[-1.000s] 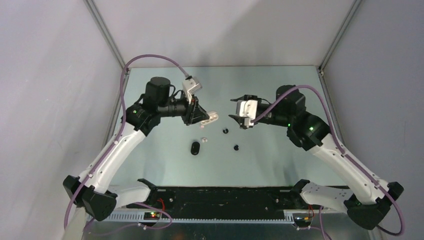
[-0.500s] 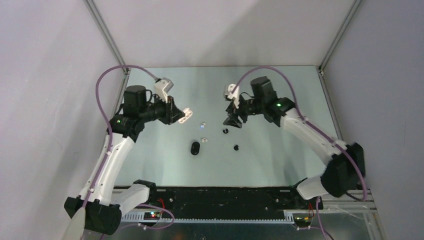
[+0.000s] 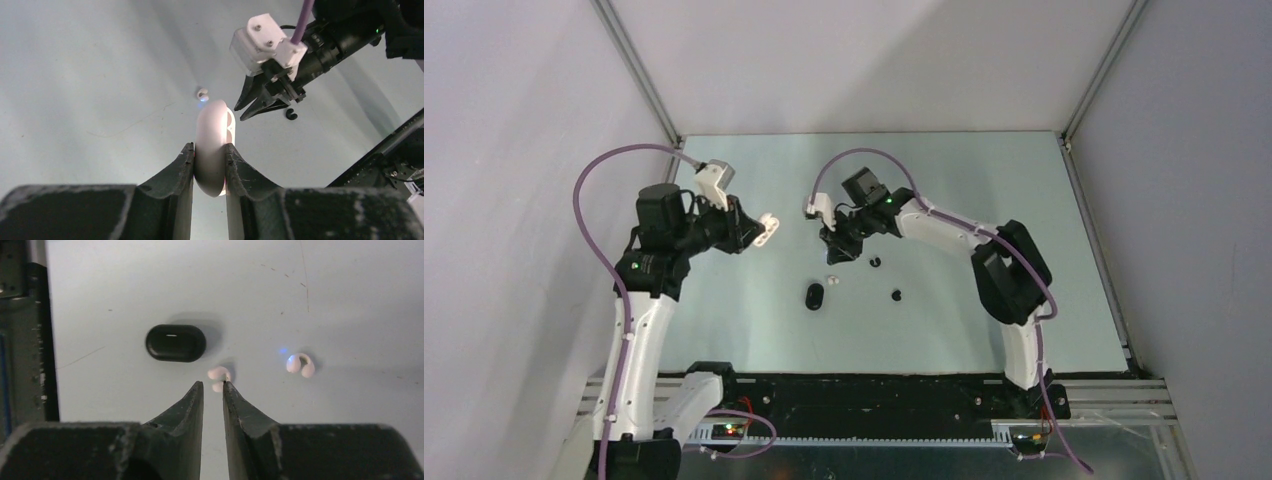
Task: Insert the wireless bluetooth earbuds into the charging case
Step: Pick up the right earbud from the center of the board.
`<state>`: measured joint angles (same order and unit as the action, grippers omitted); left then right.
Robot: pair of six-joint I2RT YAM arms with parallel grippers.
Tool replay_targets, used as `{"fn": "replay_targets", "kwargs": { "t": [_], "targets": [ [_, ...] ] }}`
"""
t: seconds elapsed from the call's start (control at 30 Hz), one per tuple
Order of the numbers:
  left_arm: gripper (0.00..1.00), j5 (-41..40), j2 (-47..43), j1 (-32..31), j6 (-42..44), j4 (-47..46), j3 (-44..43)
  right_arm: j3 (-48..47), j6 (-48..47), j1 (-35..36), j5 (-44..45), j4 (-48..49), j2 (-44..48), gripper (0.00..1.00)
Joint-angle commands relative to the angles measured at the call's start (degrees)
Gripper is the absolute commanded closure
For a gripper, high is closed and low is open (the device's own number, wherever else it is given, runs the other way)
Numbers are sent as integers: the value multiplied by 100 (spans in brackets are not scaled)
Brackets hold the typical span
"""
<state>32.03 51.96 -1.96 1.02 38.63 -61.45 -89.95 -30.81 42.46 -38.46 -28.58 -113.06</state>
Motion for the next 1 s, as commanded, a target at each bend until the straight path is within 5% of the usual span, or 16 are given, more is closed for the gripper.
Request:
{"fn": "replay_targets", "kwargs": {
  "t": [0.0, 0.23, 0.97],
  "targets": [
    [100, 13, -24, 351, 38, 30, -163, -416, -7, 74, 678, -3, -379, 74],
    [100, 86, -13, 427, 46, 25, -173, -457, -544, 160, 1053, 26, -671, 65],
    [100, 235, -112, 430, -1, 8, -29, -582, -1287, 491, 1358, -55, -1129, 62]
  ]
}}
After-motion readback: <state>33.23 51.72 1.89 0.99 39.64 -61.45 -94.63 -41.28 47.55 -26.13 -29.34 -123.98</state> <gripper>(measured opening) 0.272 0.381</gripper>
